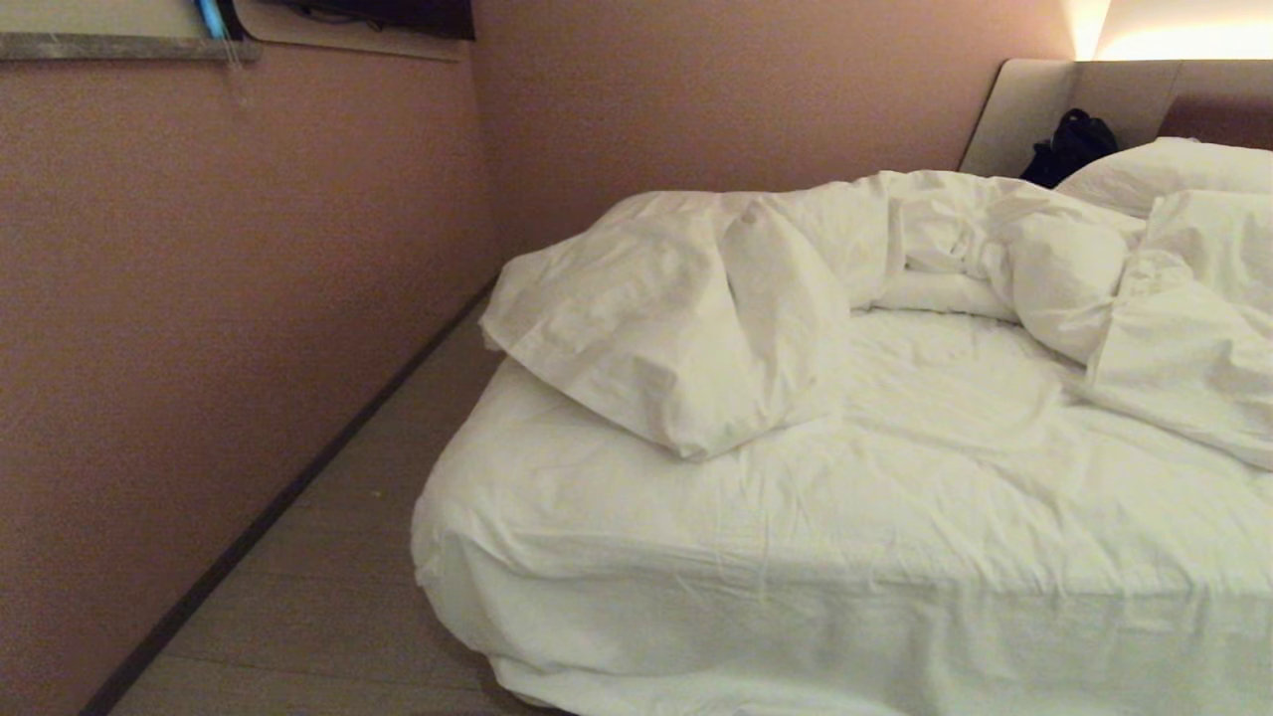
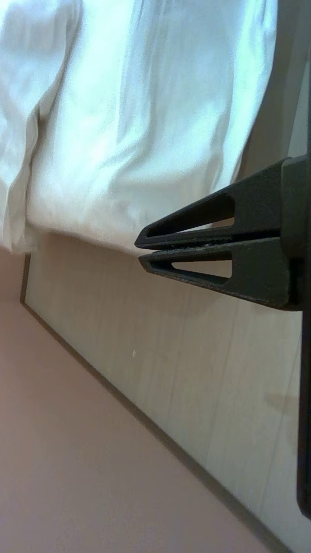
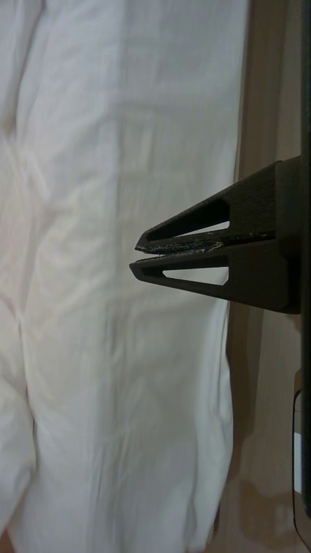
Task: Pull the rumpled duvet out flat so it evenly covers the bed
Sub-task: Hold the folded corner of the quilt
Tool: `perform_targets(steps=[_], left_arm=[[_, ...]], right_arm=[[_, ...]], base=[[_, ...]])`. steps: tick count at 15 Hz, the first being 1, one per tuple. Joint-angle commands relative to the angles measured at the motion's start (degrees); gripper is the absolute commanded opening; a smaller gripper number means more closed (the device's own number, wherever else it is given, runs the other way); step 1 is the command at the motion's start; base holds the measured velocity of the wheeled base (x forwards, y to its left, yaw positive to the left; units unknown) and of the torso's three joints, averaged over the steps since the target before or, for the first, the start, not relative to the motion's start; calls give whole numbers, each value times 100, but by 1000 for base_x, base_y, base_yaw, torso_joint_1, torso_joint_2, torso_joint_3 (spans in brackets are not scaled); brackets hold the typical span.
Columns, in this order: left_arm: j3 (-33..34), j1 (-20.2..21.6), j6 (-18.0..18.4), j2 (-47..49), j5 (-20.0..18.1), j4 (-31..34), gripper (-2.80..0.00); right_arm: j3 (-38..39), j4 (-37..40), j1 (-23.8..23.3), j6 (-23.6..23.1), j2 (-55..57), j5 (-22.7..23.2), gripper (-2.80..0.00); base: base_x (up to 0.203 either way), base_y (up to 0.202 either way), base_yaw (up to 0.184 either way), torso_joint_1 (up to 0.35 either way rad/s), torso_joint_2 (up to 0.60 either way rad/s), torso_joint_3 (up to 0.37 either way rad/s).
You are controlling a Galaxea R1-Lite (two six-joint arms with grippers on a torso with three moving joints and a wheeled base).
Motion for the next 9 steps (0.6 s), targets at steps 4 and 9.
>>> perform_targets(steps=[4, 9], left_arm=[[0, 2, -5, 0, 6, 2, -280], [0, 2, -5, 0, 6, 2, -280]], right_arm=[[0, 0, 2, -1, -2, 0, -280], [0, 0, 2, -1, -2, 0, -280]], base=[[0, -193, -1, 4, 3, -1], [0, -192, -1, 3, 1, 3]])
